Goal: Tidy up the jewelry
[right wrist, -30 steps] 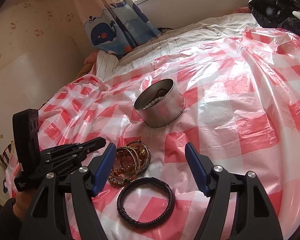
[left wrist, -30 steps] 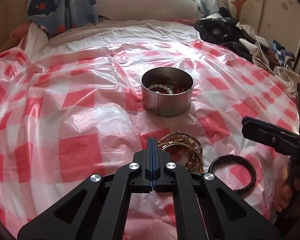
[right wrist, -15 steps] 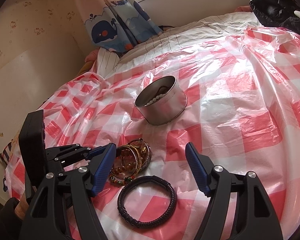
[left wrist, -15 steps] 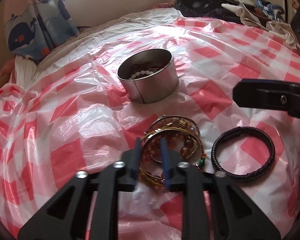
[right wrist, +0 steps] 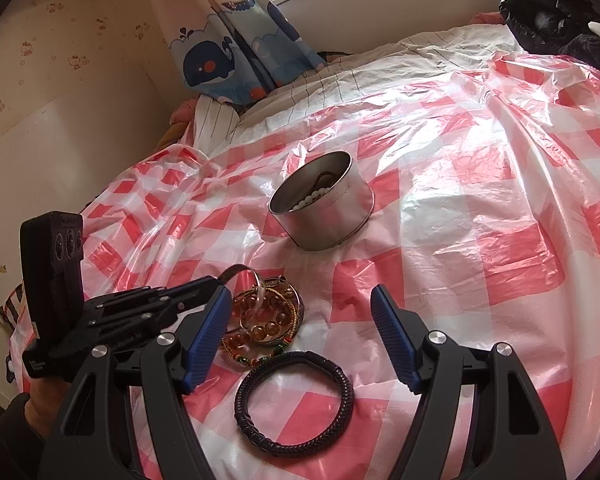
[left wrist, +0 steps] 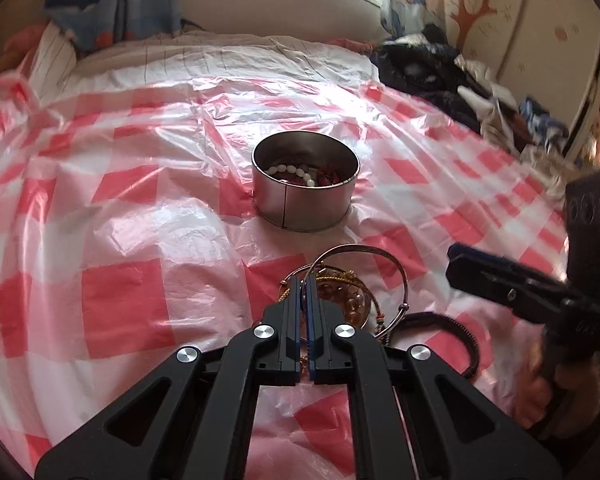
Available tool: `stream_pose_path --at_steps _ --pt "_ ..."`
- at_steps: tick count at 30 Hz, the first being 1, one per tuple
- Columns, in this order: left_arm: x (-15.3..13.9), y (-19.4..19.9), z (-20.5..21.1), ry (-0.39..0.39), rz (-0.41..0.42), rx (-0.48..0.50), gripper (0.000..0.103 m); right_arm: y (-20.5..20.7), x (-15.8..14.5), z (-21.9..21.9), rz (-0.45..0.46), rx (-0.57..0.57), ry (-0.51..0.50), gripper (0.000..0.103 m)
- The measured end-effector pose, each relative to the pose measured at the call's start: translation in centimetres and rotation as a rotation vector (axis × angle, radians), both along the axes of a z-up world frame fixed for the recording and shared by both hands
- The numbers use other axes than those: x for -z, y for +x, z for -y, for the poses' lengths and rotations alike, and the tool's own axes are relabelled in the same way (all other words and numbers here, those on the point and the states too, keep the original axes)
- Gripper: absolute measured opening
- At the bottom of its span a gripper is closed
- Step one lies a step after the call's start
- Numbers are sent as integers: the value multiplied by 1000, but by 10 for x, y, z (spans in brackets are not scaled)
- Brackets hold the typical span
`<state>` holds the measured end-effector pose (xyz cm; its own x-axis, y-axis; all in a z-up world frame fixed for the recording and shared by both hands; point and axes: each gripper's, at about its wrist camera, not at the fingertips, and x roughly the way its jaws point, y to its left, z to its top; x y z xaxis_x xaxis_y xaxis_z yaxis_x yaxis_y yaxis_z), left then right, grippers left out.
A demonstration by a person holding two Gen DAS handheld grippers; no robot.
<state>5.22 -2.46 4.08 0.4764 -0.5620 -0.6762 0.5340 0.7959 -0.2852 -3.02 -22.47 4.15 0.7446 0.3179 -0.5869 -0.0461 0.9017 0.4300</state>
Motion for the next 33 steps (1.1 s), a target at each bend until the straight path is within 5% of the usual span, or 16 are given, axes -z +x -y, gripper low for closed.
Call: stream_pose_path --at_steps 9,16,19,21,30,31,33 --pt "7 19 -32 8 -29 -208 2 14 8 -28 -29 -95 -90 68" --pt "8 21 -36 36 -29 -233 3 38 32 -55 -148 -150 -195 34" --pt "9 21 -34 51 -28 -237 4 34 31 -52 -143 -131 -214 13" --pt "10 20 -33 59 -26 -238 4 30 26 -47 -122 -123 -197 7" --pt "15 19 -27 103 -22 -233 4 16 1 -18 -22 -60 -81 6" --pt "15 20 -27 105 -24 -235 4 18 4 -17 -37 -63 -62 9" --pt "18 21 -27 114 -31 -243 7 21 9 -20 -57 -74 -62 45"
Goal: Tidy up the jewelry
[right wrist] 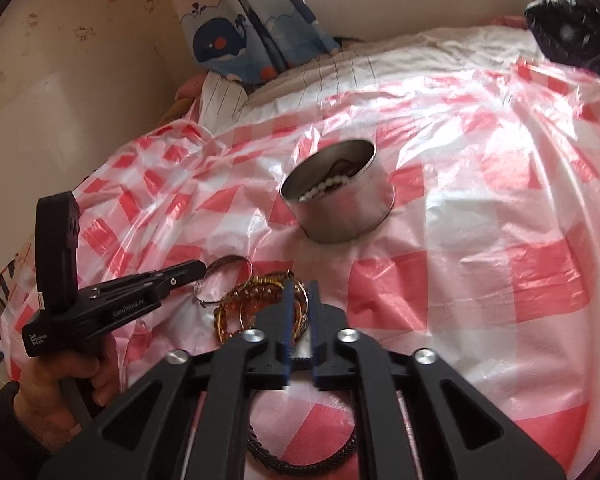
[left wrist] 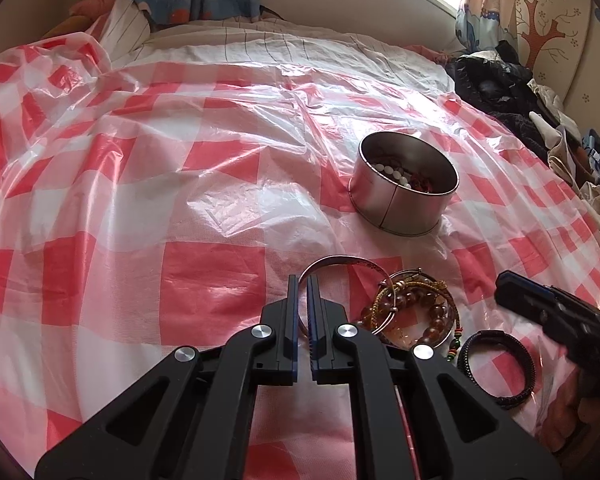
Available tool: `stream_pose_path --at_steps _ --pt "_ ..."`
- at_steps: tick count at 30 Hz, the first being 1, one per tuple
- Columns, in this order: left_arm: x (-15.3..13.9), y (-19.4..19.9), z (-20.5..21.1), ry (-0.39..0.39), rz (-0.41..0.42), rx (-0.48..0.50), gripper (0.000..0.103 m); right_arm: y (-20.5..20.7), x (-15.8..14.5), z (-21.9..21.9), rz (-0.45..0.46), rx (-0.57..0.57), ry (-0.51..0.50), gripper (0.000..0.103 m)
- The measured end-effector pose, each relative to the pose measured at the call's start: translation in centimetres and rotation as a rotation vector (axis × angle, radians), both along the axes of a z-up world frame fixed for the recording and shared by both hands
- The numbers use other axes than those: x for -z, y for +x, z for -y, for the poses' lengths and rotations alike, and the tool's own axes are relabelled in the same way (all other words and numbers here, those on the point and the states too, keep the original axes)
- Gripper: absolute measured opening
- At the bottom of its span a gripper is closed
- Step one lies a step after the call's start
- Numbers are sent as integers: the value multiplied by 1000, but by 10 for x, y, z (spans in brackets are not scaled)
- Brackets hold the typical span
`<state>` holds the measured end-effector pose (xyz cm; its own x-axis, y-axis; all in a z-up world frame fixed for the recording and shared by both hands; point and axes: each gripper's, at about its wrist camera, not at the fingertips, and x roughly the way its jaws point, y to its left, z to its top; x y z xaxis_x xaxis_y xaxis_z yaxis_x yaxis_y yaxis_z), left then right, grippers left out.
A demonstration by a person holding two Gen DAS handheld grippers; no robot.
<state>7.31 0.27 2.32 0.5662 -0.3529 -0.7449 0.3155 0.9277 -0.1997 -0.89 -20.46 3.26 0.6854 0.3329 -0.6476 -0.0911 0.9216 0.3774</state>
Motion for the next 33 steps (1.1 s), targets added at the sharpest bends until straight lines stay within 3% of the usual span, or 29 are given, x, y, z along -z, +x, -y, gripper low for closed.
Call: stream_pose_path --at_steps 1,5,7,9,10,14,21,25,30,31,32,33 --pt "2 1 -1 6 -5 -8 10 0 0 -3 5 -4 -1 57" --pt "8 3 1 5 -25 -2 21 4 1 -12 -4 -27 -32 54" --pt "9 2 6 17 -23 12 27 11 7 -25 -38 -51 -108 48" --pt "9 1 8 26 -18 18 30 18 18 -41 -84 -76 -214 39" --pt "9 1 8 25 -19 18 30 19 24 -47 -95 -85 -253 24" --pt "8 1 6 13 -24 11 30 11 15 -42 -46 -61 -263 3" --pt "8 1 5 15 -24 12 31 0 -1 -14 11 1 -138 3" --pt "9 1 7 21 -25 16 33 -7 -17 0 69 65 -130 3" --pt "11 0 11 34 -23 28 37 3 3 17 -38 117 -108 5" --pt "11 0 11 36 -22 28 38 5 8 19 -60 125 -106 9" --pt "11 0 11 38 -22 29 38 6 11 20 -67 135 -111 27" --pt "11 0 12 39 -22 29 38 6 11 20 -65 138 -119 37"
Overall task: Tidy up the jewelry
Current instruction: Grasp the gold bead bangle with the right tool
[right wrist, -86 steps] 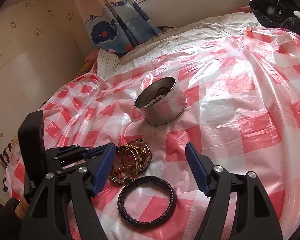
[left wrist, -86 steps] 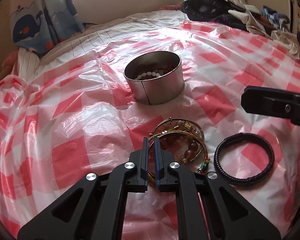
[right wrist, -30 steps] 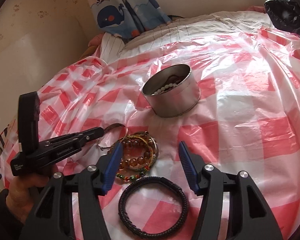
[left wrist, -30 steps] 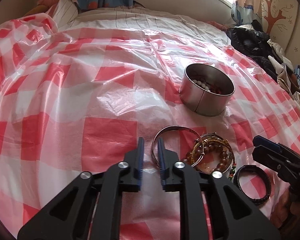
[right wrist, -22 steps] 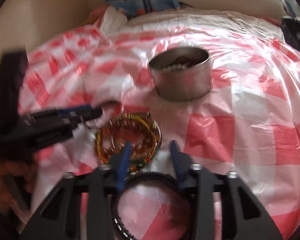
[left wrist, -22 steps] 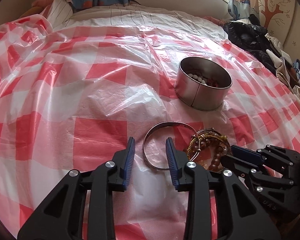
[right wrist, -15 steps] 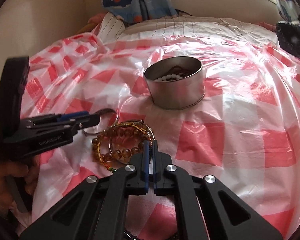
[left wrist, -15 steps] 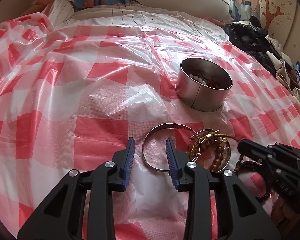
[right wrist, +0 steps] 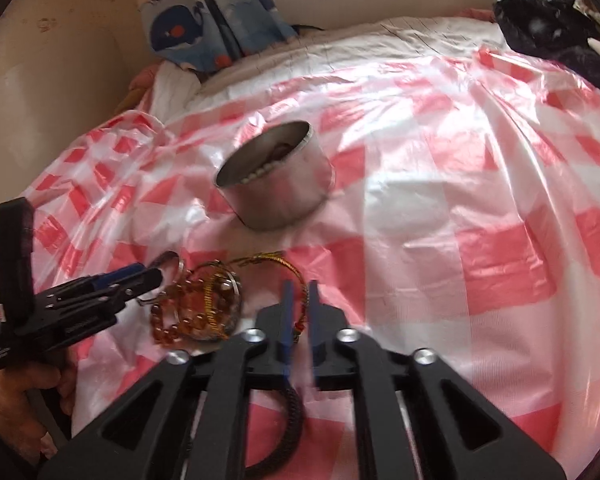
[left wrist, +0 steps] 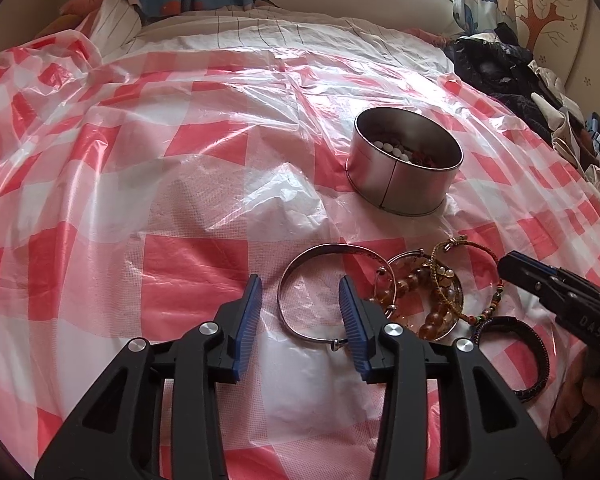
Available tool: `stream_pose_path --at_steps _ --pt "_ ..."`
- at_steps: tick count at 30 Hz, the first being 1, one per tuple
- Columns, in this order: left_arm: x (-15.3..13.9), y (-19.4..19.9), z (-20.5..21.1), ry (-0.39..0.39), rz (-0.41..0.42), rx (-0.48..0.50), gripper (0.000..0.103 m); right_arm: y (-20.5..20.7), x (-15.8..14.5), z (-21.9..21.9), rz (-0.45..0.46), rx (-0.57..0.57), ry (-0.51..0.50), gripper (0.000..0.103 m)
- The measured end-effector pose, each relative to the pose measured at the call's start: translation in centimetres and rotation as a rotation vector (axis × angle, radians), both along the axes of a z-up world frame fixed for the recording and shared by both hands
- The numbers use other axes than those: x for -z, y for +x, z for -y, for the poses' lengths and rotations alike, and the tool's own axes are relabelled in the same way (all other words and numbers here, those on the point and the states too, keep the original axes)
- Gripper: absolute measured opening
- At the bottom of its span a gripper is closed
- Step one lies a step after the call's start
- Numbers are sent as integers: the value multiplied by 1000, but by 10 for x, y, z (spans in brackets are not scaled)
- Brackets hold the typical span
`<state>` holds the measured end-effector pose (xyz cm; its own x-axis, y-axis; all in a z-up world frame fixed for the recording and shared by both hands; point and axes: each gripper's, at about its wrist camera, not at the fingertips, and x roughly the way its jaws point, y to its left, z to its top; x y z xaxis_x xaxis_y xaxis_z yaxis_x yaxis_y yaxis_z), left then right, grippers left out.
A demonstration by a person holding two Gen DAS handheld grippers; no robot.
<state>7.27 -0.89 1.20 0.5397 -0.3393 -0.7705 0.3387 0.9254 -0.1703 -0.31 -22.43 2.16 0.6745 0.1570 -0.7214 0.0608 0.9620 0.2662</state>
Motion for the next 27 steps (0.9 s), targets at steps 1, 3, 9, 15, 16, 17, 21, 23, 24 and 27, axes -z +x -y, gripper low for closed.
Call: stream_pose_path --at_steps 1,3,9,15,16,17,21,23,24,27 --pt "0 -1 1 2 2 1 38 0 -1 -1 5 4 -14 48" --pt "0 -1 2 8 5 7 37 2 4 -3 -8 3 -37 49" --pt "-5 -8 13 50 33 65 3 11 19 -29 -59 -85 -161 33" --pt "-13 -11 11 22 56 64 3 0 6 -13 13 -64 -37 6" --pt "-12 -10 11 24 50 61 3 -1 3 -11 23 -56 -28 6" --pt "-9 -8 10 28 38 57 3 -1 2 -10 25 -48 -23 6" --pt "-2 -4 8 29 7 37 7 3 7 -4 -15 -11 -21 23" --pt "-1 -4 8 27 3 37 16 4 8 -7 -23 -18 -43 52" --pt "0 -5 9 28 2 41 23 7 12 -12 -47 -32 -64 53" --pt "1 -7 14 50 10 51 33 10 18 -20 -63 -52 -124 56"
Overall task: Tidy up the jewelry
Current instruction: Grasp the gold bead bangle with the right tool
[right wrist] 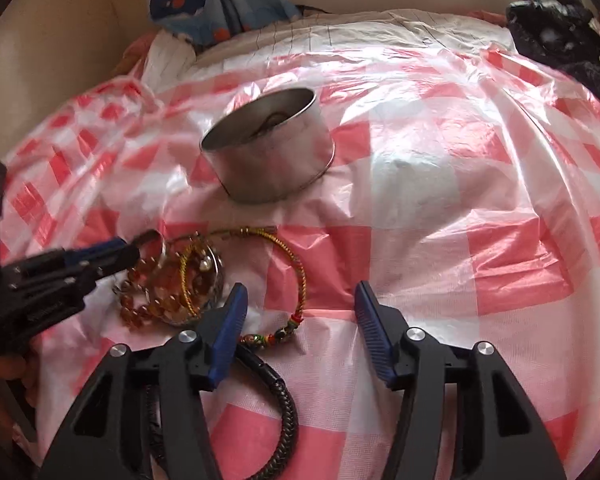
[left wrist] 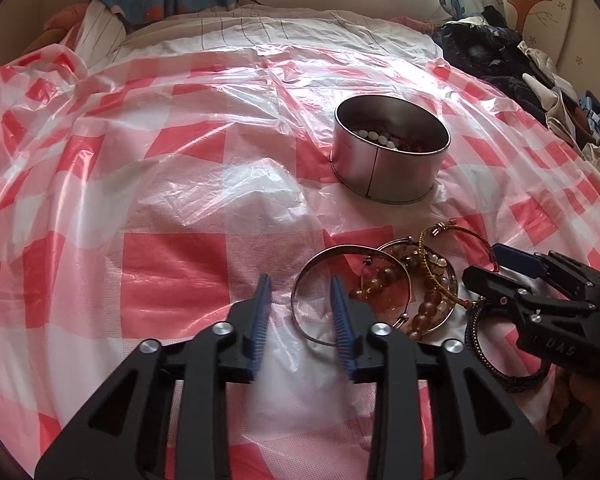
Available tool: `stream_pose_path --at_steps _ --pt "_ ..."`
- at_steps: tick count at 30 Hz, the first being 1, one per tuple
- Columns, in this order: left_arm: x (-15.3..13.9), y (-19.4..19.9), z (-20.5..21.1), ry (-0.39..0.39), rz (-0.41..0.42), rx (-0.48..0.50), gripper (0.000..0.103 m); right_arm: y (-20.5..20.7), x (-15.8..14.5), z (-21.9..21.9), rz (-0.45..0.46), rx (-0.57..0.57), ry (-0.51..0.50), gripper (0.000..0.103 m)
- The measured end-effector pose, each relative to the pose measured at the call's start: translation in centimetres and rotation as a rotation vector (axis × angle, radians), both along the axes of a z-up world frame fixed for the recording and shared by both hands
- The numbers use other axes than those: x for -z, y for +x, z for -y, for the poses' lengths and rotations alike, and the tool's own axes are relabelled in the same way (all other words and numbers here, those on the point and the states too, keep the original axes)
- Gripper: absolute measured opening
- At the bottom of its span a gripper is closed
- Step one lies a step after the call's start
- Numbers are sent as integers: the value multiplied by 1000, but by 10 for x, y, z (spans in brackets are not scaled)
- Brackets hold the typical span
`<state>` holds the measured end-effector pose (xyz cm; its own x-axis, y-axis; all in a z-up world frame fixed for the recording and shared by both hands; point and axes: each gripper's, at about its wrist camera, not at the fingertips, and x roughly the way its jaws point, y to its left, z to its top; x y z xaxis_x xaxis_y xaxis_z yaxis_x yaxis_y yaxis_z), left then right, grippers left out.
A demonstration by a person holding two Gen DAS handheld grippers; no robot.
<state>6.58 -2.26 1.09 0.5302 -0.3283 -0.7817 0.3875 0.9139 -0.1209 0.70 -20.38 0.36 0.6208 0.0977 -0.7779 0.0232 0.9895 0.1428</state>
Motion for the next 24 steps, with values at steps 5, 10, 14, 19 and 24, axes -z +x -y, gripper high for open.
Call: stream_pose_path --at_steps 5,10,14,19,24 --pt "-1 -3 6 28 18 13 19 -2 0 5 11 -18 62 8" --pt "-10 -9 9 19 46 40 3 -9 -9 20 55 6 206 6" --pt "-23 -10 1 -33 65 20 3 -18 -25 24 105 10 251 6" --pt "-33 -12 -7 -65 73 4 3 -27 -40 29 141 10 267 6" --pt "-39 -16 -9 -73 84 0 3 -34 -52 28 171 6 271 6"
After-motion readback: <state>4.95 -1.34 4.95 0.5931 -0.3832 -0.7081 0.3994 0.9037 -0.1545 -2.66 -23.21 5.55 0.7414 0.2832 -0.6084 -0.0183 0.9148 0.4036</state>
